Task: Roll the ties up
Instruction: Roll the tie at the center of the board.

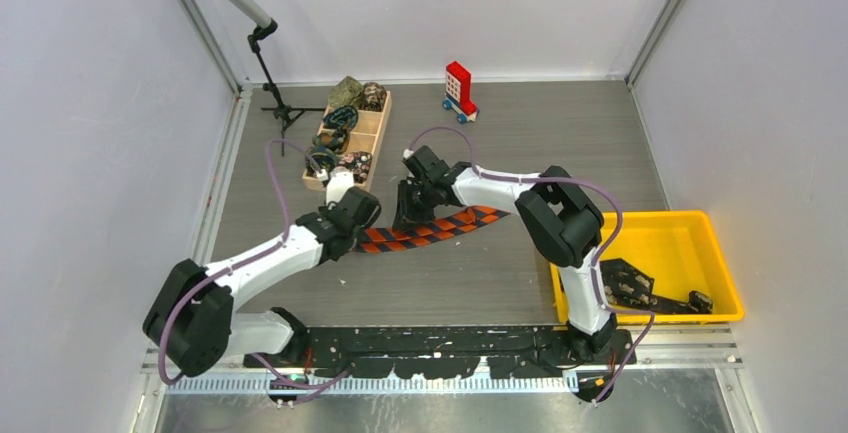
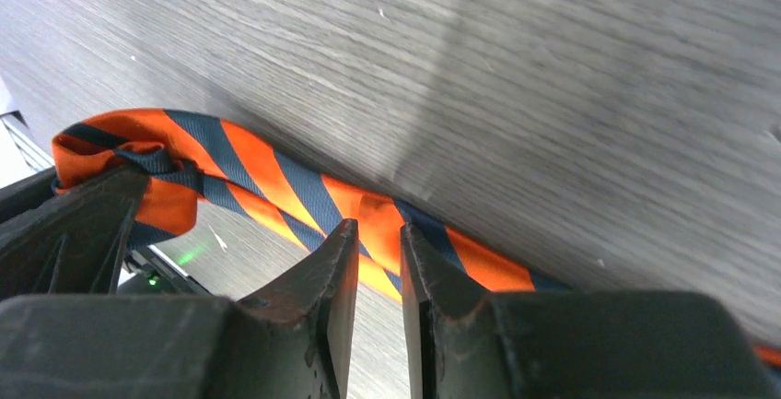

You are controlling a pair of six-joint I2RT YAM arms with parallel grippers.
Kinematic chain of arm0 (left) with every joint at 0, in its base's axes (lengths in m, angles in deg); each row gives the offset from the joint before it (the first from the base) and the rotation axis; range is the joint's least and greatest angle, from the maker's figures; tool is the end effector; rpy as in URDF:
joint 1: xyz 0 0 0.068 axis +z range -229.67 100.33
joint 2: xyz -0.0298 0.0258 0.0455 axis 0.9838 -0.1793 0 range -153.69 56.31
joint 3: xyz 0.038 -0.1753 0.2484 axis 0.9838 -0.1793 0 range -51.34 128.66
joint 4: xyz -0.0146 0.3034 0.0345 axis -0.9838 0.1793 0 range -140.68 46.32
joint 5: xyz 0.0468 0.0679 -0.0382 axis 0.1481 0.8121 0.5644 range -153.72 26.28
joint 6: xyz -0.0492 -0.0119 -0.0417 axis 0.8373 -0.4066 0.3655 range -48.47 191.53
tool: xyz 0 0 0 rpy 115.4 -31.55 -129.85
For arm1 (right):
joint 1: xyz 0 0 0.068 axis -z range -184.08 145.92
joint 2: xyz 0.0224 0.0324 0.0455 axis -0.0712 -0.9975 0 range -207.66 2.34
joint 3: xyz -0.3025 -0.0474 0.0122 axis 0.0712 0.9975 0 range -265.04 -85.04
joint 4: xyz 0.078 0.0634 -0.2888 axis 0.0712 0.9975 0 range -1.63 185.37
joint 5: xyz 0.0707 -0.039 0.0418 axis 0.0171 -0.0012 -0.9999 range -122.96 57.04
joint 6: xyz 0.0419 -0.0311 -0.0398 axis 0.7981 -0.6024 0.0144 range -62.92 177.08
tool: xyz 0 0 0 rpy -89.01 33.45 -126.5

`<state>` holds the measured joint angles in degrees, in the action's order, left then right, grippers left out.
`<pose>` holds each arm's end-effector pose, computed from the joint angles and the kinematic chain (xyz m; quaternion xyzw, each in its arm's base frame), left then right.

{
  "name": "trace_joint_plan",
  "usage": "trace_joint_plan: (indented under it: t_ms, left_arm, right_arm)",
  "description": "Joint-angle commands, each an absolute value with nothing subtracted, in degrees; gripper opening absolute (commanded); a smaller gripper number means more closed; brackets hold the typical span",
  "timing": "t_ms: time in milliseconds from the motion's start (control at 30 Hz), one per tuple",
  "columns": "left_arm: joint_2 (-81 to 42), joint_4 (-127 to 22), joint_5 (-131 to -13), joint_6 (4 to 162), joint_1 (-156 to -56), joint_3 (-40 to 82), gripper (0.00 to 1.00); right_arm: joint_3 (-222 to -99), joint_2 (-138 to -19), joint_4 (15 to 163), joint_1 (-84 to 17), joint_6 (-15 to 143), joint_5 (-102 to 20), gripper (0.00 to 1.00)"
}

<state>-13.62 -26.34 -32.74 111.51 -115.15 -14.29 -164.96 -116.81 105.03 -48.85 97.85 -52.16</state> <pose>0.2265 -0.1288 0.1866 -0.1116 0.9208 0.0362 0.3719 0.3418 0.3630 0.1346 -0.0817 0.9404 0.3134 0.1040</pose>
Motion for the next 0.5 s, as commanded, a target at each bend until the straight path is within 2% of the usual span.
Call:
trace_joint_plan:
  t_ms: [0, 467]
  left_arm:
    - [-18.0, -21.7, -21.4, 111.3, -118.9, -9.9, 0.0]
    - [-35.0, -14.8, -6.7, 114.7, -128.7, -1.8, 0.0]
  right_arm:
    - [-165.0, -110.4, 110.6, -47.8, 96.3, -46.9, 0.3]
    - [-157.3, -101.2, 111.8, -40.8, 97.4, -46.7, 0.33]
